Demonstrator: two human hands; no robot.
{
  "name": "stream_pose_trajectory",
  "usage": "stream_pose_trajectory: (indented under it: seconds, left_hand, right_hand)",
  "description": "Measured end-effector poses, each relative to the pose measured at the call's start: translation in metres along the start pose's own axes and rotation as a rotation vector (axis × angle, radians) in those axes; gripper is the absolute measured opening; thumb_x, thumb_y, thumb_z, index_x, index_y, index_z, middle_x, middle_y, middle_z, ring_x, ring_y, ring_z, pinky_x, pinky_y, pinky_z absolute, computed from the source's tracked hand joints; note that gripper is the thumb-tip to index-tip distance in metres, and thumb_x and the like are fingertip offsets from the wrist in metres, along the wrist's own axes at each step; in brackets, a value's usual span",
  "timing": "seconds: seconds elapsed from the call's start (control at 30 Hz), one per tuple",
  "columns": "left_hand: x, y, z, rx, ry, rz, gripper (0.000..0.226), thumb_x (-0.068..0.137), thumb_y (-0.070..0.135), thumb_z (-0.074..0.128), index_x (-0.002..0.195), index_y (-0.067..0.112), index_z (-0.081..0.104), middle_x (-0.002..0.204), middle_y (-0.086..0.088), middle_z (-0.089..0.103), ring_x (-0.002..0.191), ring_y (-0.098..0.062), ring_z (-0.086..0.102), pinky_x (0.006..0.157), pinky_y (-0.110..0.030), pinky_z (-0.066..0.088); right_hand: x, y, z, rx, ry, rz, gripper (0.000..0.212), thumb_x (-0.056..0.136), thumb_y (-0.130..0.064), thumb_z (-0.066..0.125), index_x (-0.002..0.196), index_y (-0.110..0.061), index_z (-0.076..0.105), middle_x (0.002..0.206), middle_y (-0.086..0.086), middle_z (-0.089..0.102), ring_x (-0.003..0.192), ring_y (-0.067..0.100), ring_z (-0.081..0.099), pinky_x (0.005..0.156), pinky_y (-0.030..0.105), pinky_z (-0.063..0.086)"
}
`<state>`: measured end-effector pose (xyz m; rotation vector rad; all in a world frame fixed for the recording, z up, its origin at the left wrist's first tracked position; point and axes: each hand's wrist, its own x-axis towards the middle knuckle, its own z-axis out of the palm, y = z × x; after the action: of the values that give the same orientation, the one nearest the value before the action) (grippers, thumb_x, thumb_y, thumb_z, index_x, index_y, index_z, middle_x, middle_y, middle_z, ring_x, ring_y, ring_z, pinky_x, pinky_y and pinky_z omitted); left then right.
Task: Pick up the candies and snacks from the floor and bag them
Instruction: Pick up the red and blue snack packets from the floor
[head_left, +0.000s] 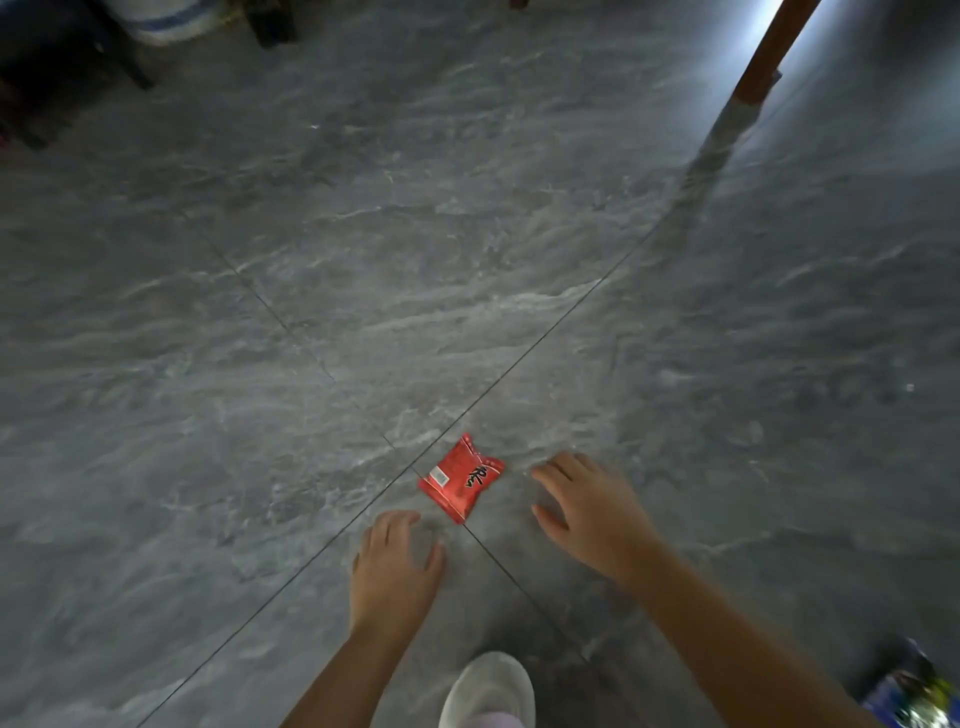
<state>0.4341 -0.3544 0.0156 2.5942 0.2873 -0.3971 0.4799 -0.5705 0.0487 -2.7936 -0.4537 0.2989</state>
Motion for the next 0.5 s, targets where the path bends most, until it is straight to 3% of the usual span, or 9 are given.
stream_pose_trajectory:
  seconds: [0.1,0.3,0.5]
  left_hand:
    - [0.023,-0.022,0.032,0.003,0.038,0.007,0.046,0.08,0.036,0.063,0.118,0.011,0.054,0.125,-0.008,0.053,0.117,-0.024,0.044,0.096,-0.036,0.032]
    - [0.055,-0.031,0.068,-0.074,0.066,0.03,0.063,0.08,0.044,0.062,0.13,0.012,0.043,0.136,-0.007,0.043,0.127,-0.022,0.033,0.103,-0.037,0.026]
    - [0.074,-0.021,0.085,-0.044,0.031,0.054,0.084,0.076,0.051,0.063,0.142,0.016,0.023,0.149,-0.005,0.026,0.135,-0.022,0.017,0.109,-0.038,0.015]
  right_hand:
    - [0.018,-0.001,0.03,-0.02,-0.021,-0.067,0.038,0.071,-0.039,0.039,0.09,-0.016,0.063,0.082,0.001,0.066,0.071,0.02,0.063,0.06,0.03,0.052]
    - [0.018,-0.005,0.059,0.024,-0.074,-0.185,0.038,0.073,-0.041,0.041,0.096,-0.018,0.059,0.088,0.0,0.066,0.076,0.019,0.063,0.061,0.034,0.056]
    - [0.011,0.009,0.054,0.025,-0.053,-0.124,0.037,0.071,-0.042,0.042,0.092,-0.02,0.062,0.08,-0.004,0.065,0.07,0.015,0.063,0.055,0.022,0.049]
